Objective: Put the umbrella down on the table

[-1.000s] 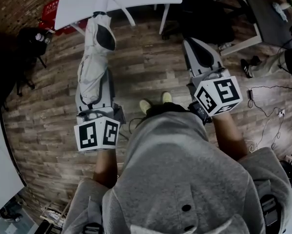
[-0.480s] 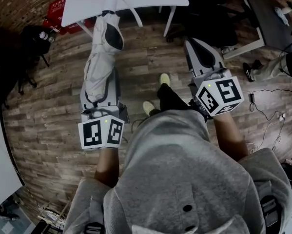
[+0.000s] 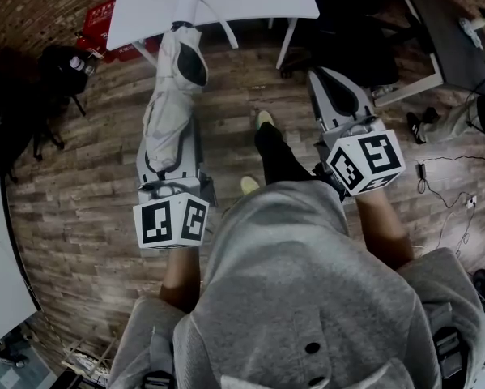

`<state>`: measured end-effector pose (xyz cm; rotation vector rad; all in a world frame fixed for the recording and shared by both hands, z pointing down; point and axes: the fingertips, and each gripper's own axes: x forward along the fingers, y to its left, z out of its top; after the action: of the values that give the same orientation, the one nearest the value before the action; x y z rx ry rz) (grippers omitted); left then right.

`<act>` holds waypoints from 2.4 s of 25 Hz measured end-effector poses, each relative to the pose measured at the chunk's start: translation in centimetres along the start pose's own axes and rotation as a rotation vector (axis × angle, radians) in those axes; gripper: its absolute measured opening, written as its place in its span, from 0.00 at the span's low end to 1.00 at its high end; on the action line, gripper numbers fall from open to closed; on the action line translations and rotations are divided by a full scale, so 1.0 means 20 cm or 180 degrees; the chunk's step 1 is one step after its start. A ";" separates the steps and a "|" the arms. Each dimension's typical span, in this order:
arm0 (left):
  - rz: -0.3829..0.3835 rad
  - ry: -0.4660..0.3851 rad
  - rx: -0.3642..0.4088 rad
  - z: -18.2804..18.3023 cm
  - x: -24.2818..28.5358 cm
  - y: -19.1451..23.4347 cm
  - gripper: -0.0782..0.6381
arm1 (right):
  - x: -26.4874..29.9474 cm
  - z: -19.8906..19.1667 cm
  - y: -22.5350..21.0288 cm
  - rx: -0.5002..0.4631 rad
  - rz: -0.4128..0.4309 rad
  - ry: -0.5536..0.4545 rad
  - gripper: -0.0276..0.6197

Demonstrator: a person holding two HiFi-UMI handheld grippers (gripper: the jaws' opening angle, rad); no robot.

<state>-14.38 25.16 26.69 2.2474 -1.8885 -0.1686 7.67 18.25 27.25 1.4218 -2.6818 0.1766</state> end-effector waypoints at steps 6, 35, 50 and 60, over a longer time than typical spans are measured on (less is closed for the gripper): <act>0.0015 -0.0032 0.0005 -0.02 0.01 0.01 0.41 | 0.03 -0.05 -0.01 0.0012 0.0010 -0.0011 0.10; 0.0139 0.0362 -0.0049 -0.05 1.26 0.22 0.41 | 1.07 -0.03 -0.72 0.0239 0.0074 0.0295 0.10; 0.0346 0.0392 0.0075 -0.04 1.67 0.19 0.41 | 1.38 -0.01 -1.06 0.0318 0.0256 0.0264 0.10; 0.0409 0.0351 0.0087 0.01 1.65 0.13 0.41 | 1.33 0.07 -1.10 0.0266 0.0309 0.0186 0.10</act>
<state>-11.15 -7.71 28.46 2.0970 -1.9794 0.0005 10.92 -15.92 30.81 1.2868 -2.7270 0.3365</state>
